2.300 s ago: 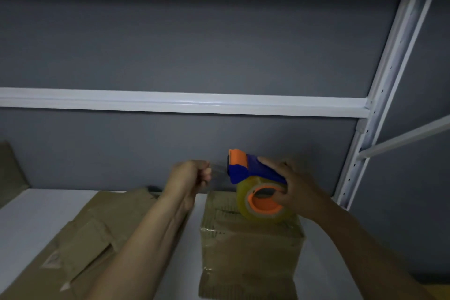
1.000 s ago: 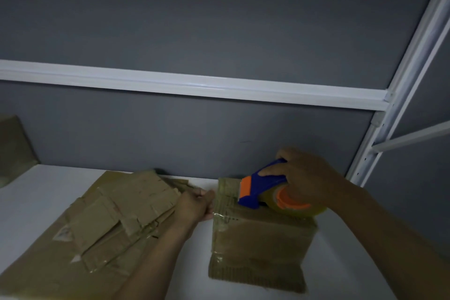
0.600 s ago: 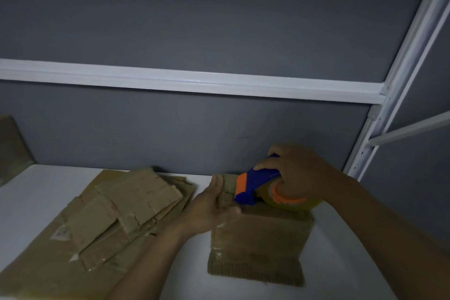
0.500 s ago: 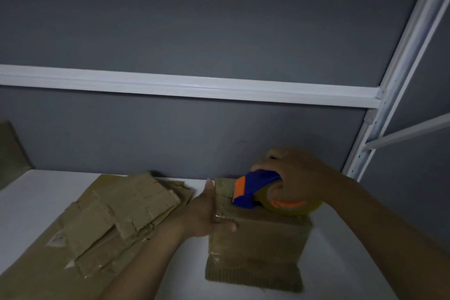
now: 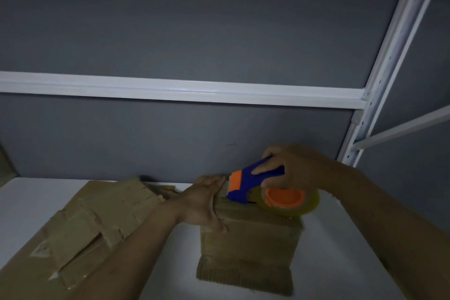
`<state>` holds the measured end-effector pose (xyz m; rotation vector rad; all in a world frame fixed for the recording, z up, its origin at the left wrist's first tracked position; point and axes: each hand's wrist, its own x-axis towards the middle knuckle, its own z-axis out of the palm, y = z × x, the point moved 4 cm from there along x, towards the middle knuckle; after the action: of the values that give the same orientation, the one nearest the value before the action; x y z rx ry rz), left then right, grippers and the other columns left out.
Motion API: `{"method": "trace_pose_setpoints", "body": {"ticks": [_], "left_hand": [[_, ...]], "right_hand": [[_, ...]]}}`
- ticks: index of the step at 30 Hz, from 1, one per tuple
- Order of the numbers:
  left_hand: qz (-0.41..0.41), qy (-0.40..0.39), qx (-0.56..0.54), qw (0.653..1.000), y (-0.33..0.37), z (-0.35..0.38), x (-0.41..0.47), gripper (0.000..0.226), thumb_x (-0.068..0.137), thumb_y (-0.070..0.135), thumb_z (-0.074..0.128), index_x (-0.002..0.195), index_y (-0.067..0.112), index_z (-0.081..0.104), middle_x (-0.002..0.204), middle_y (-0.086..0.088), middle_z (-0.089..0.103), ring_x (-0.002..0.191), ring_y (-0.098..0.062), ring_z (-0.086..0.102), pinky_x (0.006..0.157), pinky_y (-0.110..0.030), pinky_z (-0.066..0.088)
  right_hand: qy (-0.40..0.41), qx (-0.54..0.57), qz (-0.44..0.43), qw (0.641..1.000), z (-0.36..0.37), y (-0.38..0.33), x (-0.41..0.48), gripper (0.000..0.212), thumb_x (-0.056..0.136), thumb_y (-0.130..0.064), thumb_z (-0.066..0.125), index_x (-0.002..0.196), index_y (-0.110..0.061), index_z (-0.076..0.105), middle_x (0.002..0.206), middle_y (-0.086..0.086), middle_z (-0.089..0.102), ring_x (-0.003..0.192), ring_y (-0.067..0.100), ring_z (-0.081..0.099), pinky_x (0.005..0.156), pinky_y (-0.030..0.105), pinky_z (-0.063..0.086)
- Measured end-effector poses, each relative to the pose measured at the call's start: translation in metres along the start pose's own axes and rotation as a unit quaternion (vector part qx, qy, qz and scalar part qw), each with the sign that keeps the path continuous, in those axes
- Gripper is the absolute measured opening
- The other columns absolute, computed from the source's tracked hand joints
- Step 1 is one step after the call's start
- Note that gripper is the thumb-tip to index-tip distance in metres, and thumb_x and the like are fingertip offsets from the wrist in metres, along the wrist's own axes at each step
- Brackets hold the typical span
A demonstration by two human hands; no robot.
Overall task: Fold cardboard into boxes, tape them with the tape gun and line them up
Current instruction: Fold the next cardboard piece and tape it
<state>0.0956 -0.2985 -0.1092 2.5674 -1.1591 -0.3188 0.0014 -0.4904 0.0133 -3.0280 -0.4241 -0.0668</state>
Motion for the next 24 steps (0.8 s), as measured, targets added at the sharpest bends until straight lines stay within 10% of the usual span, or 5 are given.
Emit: {"method": "trace_pose_setpoints", "body": {"ticks": [10, 15, 21, 24], "left_hand": [[-0.019, -0.005, -0.007, 1.0, -0.021, -0.012, -0.019, 0.129, 0.06, 0.053, 0.086, 0.155, 0.026, 0.002, 0.158, 0.009, 0.007, 0.144, -0.01, 0.006, 0.108, -0.012, 0.003], [-0.016, -0.056, 0.058, 0.997, -0.022, -0.019, -0.021, 0.149, 0.031, 0.091, 0.059, 0.153, 0.033, -0.004, 0.161, 0.004, 0.0, 0.146, -0.013, -0.002, 0.112, -0.02, -0.005], [0.0, -0.065, 0.145, 0.987, 0.007, -0.009, -0.01, 0.125, 0.069, 0.081, 0.057, 0.152, 0.023, -0.017, 0.16, 0.0, -0.019, 0.144, -0.018, -0.025, 0.113, -0.036, -0.019], [0.018, -0.05, 0.149, 0.987, 0.029, 0.003, -0.001, 0.137, 0.054, 0.095, 0.042, 0.153, 0.019, -0.015, 0.161, -0.004, -0.014, 0.147, -0.017, -0.017, 0.114, -0.035, -0.018]], "right_hand": [[-0.018, 0.006, 0.016, 1.0, -0.01, 0.017, -0.019, 0.038, 0.082, -0.057, 0.062, 0.118, -0.047, 0.061, 0.116, -0.018, 0.047, 0.1, 0.0, 0.045, 0.085, 0.019, 0.04], [-0.021, -0.055, 0.023, 0.998, 0.0, 0.014, -0.028, 0.038, 0.085, -0.055, 0.06, 0.122, -0.046, 0.06, 0.123, -0.02, 0.045, 0.106, 0.003, 0.047, 0.084, 0.019, 0.037], [0.006, -0.009, 0.026, 1.0, 0.006, 0.017, -0.031, 0.035, 0.083, -0.051, 0.066, 0.116, -0.04, 0.066, 0.121, -0.014, 0.05, 0.097, 0.001, 0.047, 0.08, 0.017, 0.039], [0.009, 0.005, 0.029, 1.0, 0.008, 0.018, -0.032, 0.035, 0.083, -0.049, 0.067, 0.116, -0.039, 0.066, 0.119, -0.014, 0.05, 0.099, 0.002, 0.048, 0.082, 0.02, 0.042]]}}
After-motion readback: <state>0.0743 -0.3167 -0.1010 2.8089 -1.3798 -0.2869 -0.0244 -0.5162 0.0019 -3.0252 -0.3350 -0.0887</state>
